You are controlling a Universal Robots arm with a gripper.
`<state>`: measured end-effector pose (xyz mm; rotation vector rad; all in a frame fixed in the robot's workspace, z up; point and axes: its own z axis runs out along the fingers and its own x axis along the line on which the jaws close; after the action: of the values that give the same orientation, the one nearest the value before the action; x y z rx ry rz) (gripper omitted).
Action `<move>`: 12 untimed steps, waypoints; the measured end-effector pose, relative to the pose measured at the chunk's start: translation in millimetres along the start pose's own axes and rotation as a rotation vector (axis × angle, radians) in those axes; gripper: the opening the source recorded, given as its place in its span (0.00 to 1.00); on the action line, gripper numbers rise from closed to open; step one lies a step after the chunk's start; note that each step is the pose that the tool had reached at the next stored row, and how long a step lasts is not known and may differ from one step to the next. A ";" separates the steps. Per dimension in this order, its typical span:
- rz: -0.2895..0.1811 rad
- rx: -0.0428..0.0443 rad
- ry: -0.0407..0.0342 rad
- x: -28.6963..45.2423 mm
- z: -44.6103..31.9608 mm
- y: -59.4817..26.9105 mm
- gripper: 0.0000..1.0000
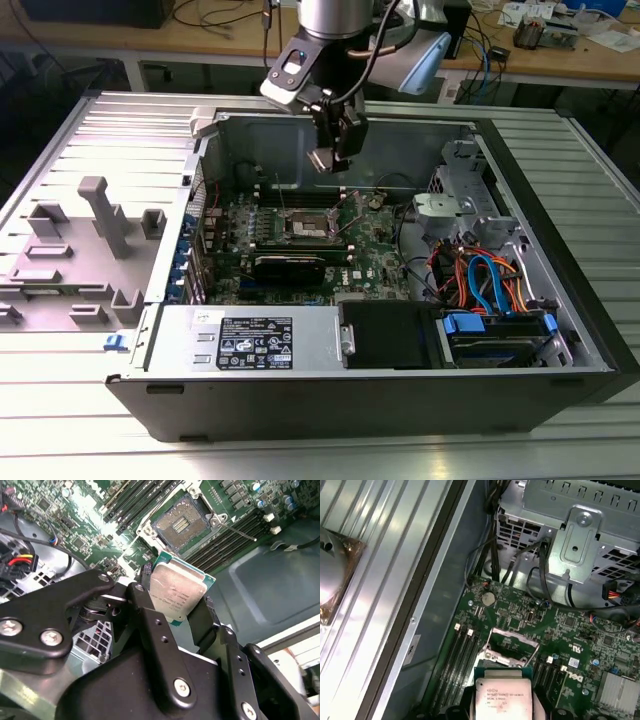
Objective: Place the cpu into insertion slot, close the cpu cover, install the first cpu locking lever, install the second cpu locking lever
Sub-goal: 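Place the cpu into insertion slot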
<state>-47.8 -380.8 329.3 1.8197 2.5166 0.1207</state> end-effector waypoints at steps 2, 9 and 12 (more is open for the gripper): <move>0.046 -0.0009 -0.0037 0.0 2.7 -0.2 0.54; 0.136 -0.0025 -0.0113 1.0 10.0 -4.8 0.54; 0.147 -0.0026 -0.0121 1.6 12.0 -6.9 0.54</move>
<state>-54.0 -380.8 316.8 1.9962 2.3719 0.1163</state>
